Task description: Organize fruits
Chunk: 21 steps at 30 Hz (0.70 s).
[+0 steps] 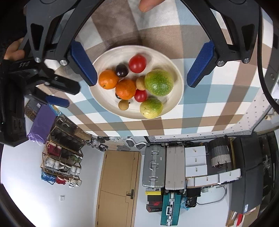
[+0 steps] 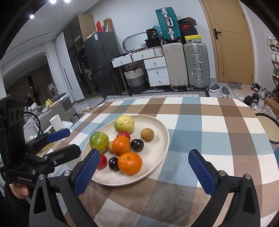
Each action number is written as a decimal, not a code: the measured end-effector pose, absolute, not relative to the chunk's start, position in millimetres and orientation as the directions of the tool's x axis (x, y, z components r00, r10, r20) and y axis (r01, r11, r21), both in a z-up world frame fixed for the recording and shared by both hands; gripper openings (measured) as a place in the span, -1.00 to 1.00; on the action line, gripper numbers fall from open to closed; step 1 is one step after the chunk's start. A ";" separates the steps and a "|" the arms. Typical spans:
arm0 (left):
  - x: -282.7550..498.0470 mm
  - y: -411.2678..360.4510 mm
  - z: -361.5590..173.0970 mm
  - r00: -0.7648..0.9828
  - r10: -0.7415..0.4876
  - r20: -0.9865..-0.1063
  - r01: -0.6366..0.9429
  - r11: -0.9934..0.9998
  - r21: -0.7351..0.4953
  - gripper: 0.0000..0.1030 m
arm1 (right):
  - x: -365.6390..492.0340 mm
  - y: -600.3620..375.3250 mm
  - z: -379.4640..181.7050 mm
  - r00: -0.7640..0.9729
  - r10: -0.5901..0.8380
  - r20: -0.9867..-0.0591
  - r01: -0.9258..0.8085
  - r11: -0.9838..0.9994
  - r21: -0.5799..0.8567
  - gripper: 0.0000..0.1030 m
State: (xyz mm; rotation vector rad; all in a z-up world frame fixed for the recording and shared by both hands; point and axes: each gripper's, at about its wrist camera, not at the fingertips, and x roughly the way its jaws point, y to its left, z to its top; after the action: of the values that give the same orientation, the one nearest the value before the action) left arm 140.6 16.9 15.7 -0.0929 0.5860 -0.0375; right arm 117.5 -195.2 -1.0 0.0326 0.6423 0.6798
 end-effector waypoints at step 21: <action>90.3 27.9 8.1 0.876 -0.032 -0.481 -0.029 0.992 -0.119 0.99 | 64.1 -190.5 5.1 0.622 0.613 -0.487 -0.640 0.756 0.134 1.00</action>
State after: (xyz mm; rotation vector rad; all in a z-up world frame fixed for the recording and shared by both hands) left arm 90.3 27.9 8.1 -0.1240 0.5038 -0.0018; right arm 64.1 -190.5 5.1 -0.0544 0.5391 0.7205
